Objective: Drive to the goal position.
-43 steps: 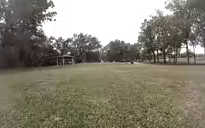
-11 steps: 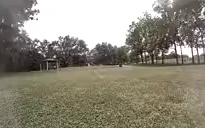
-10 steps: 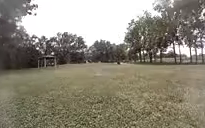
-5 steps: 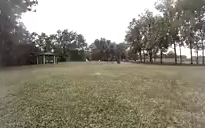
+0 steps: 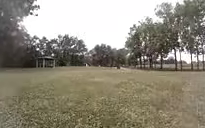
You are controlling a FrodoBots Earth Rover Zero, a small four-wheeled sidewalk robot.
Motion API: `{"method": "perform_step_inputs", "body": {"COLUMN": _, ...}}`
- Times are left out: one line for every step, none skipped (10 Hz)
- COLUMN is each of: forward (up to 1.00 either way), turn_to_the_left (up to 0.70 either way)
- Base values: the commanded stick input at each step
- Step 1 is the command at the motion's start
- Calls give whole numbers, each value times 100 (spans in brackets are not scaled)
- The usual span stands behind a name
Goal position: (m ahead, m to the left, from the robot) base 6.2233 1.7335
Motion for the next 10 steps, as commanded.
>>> {"method": "perform_step_inputs", "body": {"forward": 70, "turn_to_the_left": 0}}
{"method": "perform_step_inputs", "body": {"forward": 70, "turn_to_the_left": 0}}
{"method": "perform_step_inputs", "body": {"forward": 70, "turn_to_the_left": 0}}
{"method": "perform_step_inputs", "body": {"forward": 70, "turn_to_the_left": 0}}
{"method": "perform_step_inputs", "body": {"forward": 70, "turn_to_the_left": 0}}
{"method": "perform_step_inputs", "body": {"forward": 70, "turn_to_the_left": 0}}
{"method": "perform_step_inputs", "body": {"forward": 70, "turn_to_the_left": 0}}
{"method": "perform_step_inputs", "body": {"forward": 70, "turn_to_the_left": 0}}
{"method": "perform_step_inputs", "body": {"forward": 70, "turn_to_the_left": 0}}
{"method": "perform_step_inputs", "body": {"forward": 70, "turn_to_the_left": 0}}
